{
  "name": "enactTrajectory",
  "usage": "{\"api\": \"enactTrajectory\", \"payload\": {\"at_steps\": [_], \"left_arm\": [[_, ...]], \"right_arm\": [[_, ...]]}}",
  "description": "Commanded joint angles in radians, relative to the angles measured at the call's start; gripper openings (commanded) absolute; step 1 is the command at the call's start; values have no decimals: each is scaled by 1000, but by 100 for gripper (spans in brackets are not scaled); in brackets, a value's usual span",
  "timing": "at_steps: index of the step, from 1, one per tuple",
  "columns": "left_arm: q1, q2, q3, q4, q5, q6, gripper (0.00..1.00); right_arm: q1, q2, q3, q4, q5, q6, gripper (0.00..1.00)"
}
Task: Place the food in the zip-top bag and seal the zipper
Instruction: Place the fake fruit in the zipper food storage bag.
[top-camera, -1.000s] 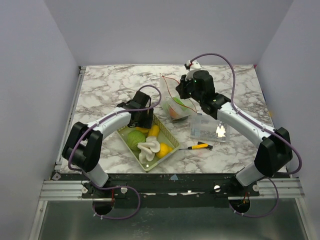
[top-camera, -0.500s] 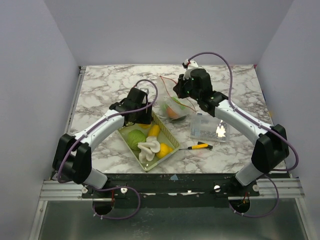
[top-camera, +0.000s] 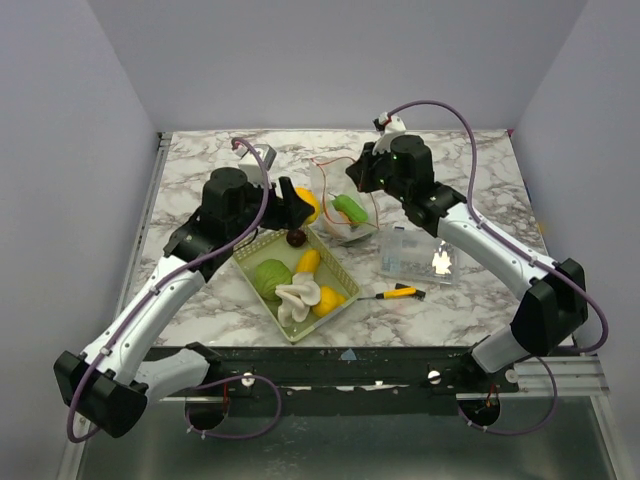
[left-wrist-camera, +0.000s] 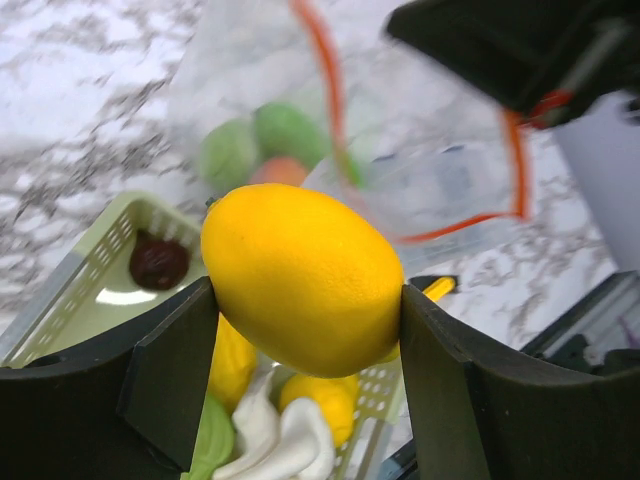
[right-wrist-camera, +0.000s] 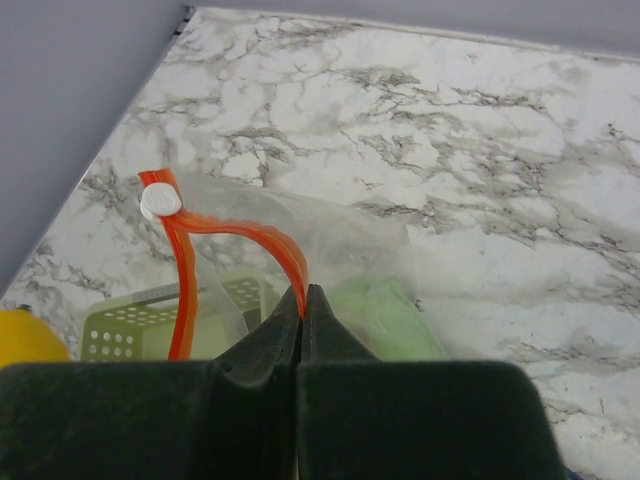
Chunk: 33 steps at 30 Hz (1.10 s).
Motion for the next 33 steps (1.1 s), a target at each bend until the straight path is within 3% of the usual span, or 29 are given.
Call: {"api": "enactTrajectory", "payload": {"at_steps": [1, 5, 8, 14, 19, 26, 33], "left_arm": [[2, 7, 33, 212, 169, -108, 9], [-5, 94, 107, 279, 218, -159, 6], [-47, 168, 177, 231, 145, -125, 4], [-199, 284, 343, 23, -247, 10, 4], [-243, 276, 266, 65, -458, -3, 3], [-262, 285, 189, 151, -473, -21, 3], [-262, 339, 223, 119, -455, -32, 3]], "right_arm": [[5, -4, 21, 26, -62, 42, 1], [7, -17, 26, 41, -75, 56, 1], [5, -28, 27, 37, -71, 66, 1], [5, -63, 14, 44, -41, 100, 1], [5, -72, 5, 43, -7, 137, 1], [5, -63, 16, 43, -2, 172, 1], [5, -73, 5, 43, -14, 172, 1]]}}
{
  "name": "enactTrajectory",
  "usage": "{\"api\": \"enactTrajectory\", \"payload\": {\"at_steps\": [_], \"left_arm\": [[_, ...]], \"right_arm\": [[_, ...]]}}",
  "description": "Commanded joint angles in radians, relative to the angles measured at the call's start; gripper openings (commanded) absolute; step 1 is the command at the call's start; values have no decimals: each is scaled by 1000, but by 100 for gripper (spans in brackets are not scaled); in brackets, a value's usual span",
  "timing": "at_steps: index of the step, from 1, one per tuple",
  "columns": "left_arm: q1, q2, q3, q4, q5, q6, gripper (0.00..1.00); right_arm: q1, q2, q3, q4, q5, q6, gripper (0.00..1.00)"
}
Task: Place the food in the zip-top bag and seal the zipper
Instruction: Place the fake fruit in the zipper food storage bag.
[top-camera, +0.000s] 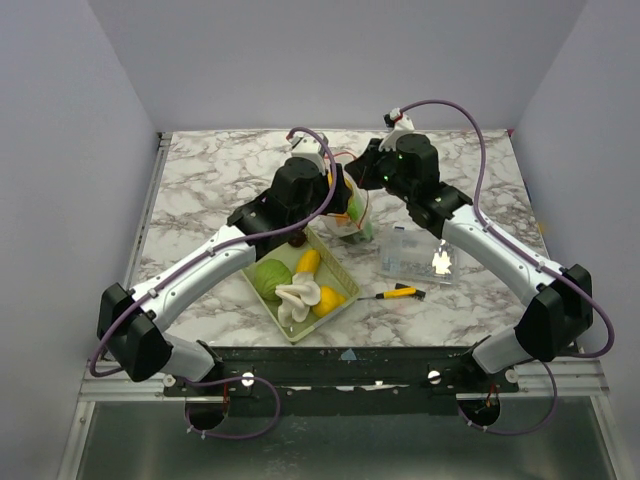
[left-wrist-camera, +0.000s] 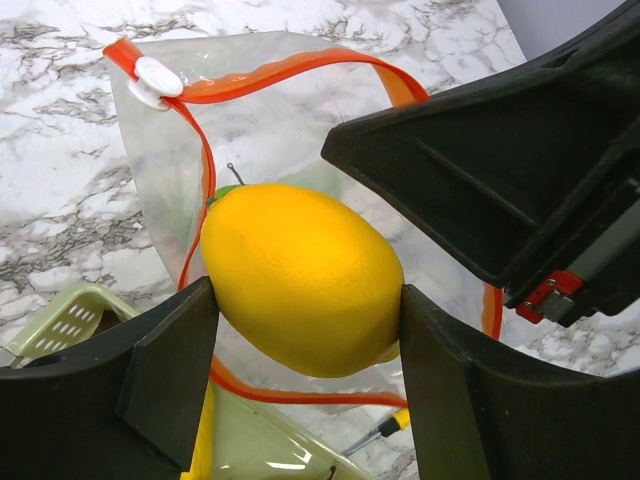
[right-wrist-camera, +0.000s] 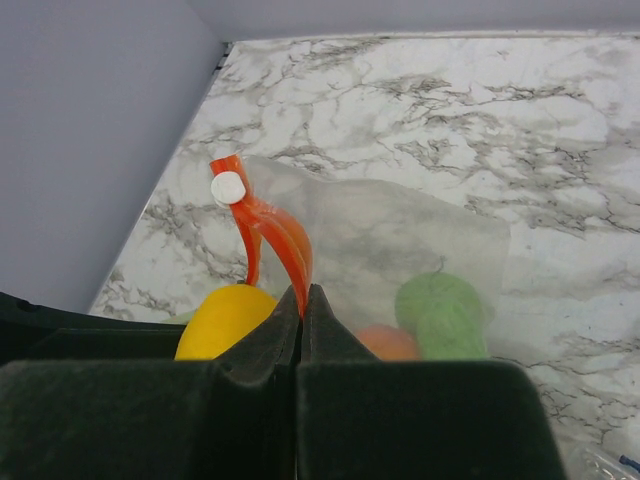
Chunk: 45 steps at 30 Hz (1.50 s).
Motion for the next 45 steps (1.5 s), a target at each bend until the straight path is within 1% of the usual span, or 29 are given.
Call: {"api": "enactTrajectory", "payload": {"at_steps": [1, 11, 19, 23, 25, 27, 29, 30, 36, 37, 38, 39, 41, 42, 44, 45], "left_arm": [[-5, 37, 44, 3, -30, -7, 3], [-5, 94, 84, -14, -55, -25, 6], [-3, 116, 108, -9, -29, -40, 7], [2, 145, 129, -17, -74, -55, 7], [3, 151, 122, 6, -117, -58, 10], [4, 155, 102, 53, -160, -57, 15], [8, 161, 89, 78, -204, -65, 24], [11, 165, 86, 88, -218, -66, 27], [44, 185, 89, 93, -221, -83, 28], [48, 186, 88, 96, -216, -83, 30], [54, 186, 89, 95, -212, -84, 34], [57, 188, 90, 93, -206, -87, 46], [66, 193, 106, 64, -194, -101, 79], [74, 198, 127, 20, -171, -116, 88], [82, 192, 166, -63, -128, -139, 96], [83, 177, 169, -76, -97, -138, 98]], "right_arm": [[5, -39, 4, 37, -6, 14, 1], [5, -47, -11, 37, -3, 6, 1], [5, -45, -7, 24, 21, -37, 1], [6, -45, -6, 24, 22, -40, 1], [5, -42, -5, 25, 21, -42, 1], [5, -38, -4, 24, 20, -43, 1], [5, -31, -2, 24, 22, -46, 1], [4, -28, -1, 23, 20, -48, 1], [5, -14, 4, 21, 21, -53, 1], [4, -12, 3, 20, 22, -53, 1], [5, -10, 5, 20, 22, -55, 1], [5, -5, 7, 20, 21, -58, 0], [5, 1, 10, 18, 49, -62, 1], [5, 4, 12, 16, 53, -66, 1], [5, 8, 16, 7, 68, -79, 1], [4, 8, 17, 2, 76, -85, 1]]}}
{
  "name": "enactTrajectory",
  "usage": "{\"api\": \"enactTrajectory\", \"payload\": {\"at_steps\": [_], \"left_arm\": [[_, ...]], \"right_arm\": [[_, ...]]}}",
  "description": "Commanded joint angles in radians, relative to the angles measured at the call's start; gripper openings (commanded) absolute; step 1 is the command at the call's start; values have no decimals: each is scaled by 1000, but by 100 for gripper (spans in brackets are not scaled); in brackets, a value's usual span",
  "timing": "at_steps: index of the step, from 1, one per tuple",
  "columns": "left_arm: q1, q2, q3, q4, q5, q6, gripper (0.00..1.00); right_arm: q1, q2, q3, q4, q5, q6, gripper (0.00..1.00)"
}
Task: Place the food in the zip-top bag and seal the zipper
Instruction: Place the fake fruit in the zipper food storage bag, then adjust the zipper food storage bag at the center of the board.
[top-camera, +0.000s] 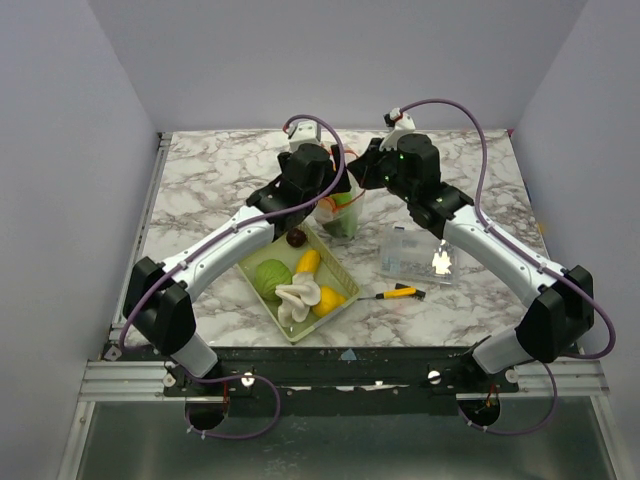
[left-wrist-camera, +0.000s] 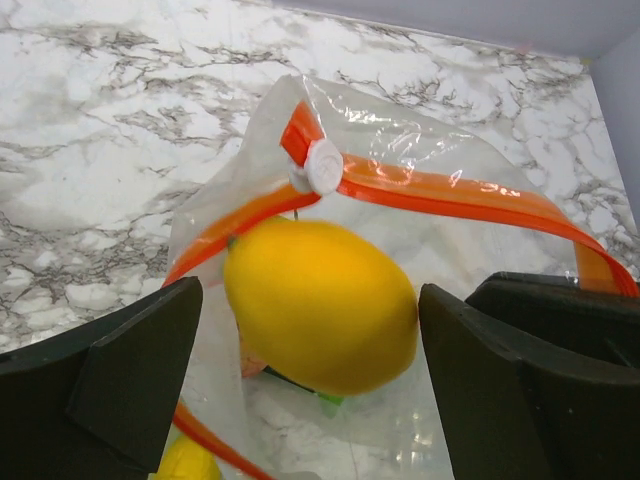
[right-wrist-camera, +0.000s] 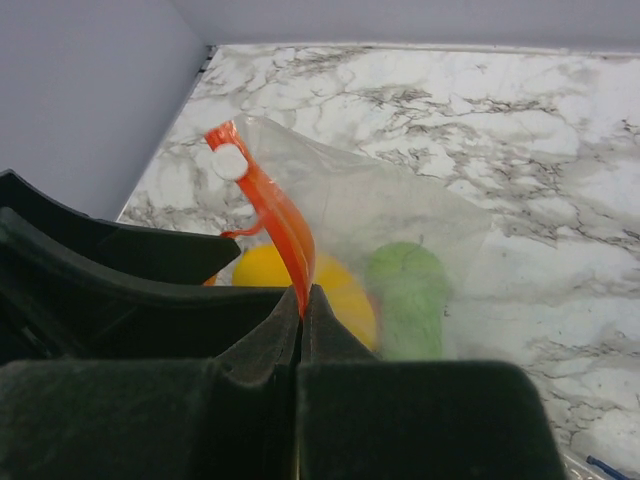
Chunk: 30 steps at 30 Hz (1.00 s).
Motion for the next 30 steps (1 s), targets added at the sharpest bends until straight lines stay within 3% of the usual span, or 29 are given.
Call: {"api": "enactTrajectory", "payload": {"at_steps": [1, 7, 13, 22, 26, 30], "left_arm": [[19, -27, 58, -113, 105, -38, 98], [41, -138, 37, -189, 327, -45, 98], [91, -253, -87, -130, 581, -52, 98], [103, -225, -161, -194, 583, -17, 92], [103, -147, -124, -207, 608, -19, 73], [103, -124, -96, -167, 651, -36, 36]], "right_arm": [[5, 14, 18, -1, 52, -39, 1], [4, 19, 20, -19, 81, -77, 1], [3, 18, 28, -37, 86, -102, 1], [3, 0, 18, -45, 71, -114, 1], [3, -10, 13, -44, 76, -117, 1], [4, -20, 6, -48, 96, -134, 1]]}}
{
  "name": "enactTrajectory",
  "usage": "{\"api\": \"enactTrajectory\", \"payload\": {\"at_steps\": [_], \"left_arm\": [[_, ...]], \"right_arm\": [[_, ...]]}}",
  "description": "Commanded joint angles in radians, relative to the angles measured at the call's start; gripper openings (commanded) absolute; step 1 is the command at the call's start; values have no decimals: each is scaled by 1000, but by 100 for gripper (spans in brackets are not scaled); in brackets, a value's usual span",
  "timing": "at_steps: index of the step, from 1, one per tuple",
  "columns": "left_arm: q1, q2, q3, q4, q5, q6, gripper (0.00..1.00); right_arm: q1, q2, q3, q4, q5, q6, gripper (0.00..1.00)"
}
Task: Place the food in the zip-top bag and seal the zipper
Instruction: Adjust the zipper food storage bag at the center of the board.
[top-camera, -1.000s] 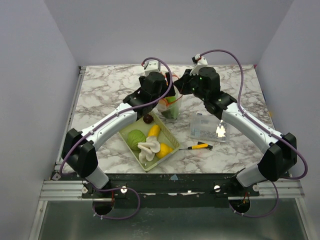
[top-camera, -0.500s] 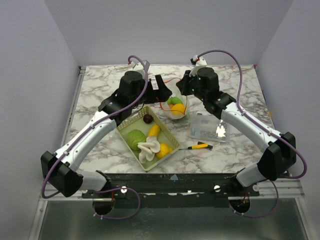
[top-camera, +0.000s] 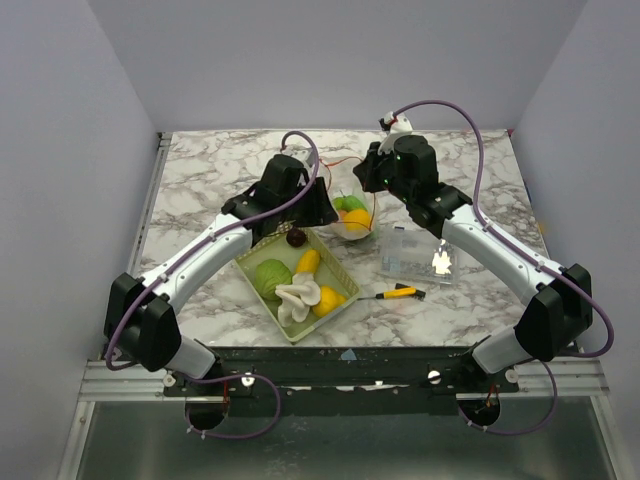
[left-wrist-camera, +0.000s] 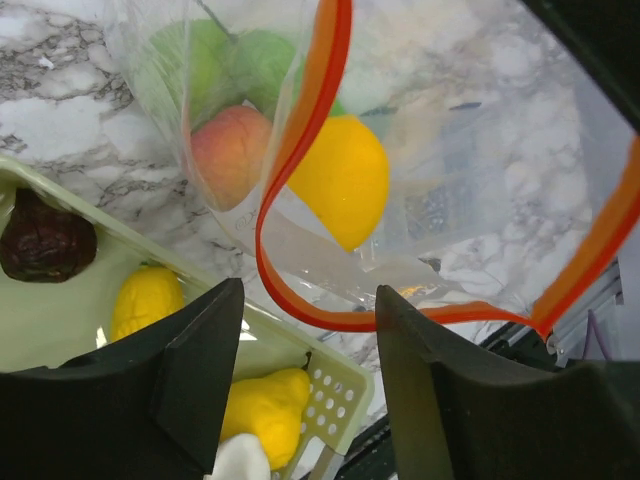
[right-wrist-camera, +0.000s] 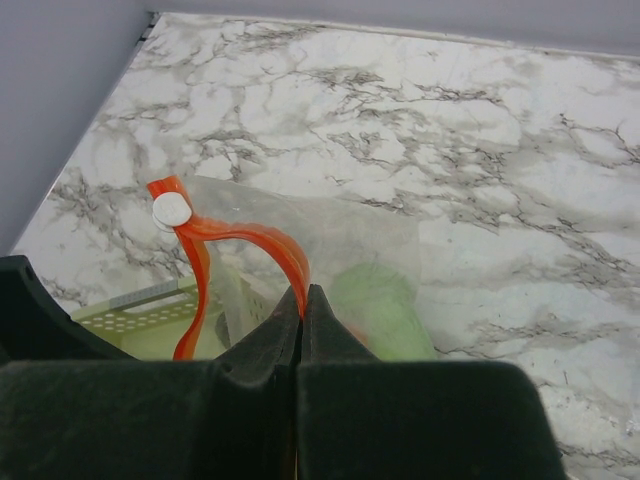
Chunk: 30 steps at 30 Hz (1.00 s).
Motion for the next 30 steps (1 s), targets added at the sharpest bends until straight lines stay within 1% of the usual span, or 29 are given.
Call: {"api": "enactTrajectory", "payload": {"at_steps": [1, 2, 4, 6, 9, 12, 15, 18, 20, 22, 25, 27, 30], "left_arm": [[4, 6, 58, 39, 92, -3, 30], [3, 4, 73, 51, 115, -6, 20], [4, 7, 112, 72, 169, -17, 7], [3, 8, 151, 94, 216, -36, 0], [3, 2, 187, 123, 248, -75, 0], [3, -25, 157, 163, 237, -103, 0], [5, -37, 109, 173, 199, -105, 0], [26, -3, 91, 125, 212, -97, 0], [50, 25, 91, 80, 227, -87, 0], [67, 39, 94, 53, 244, -77, 0], [69, 10, 85, 78, 261, -69, 0], [70, -13, 76, 107, 263, -76, 5], [71, -27, 75, 110, 247, -68, 10]], "right_arm": [[3, -29, 6, 7, 45, -38, 1], [2, -28, 7, 7, 60, -56, 1], [3, -23, 18, 6, 106, -93, 0], [3, -10, 48, 4, 150, -139, 1], [3, 22, 118, -19, 187, -184, 1], [3, 29, 150, -28, 150, -183, 1], [3, 22, 89, 19, 101, -159, 1], [3, 56, 16, 74, 94, -147, 1], [3, 119, 61, 26, 116, -158, 1], [3, 175, 161, -51, 150, -174, 1], [3, 200, 291, -109, 122, -197, 1], [3, 187, 314, -95, 74, -199, 1], [4, 157, 247, -34, 32, -166, 1]]}}
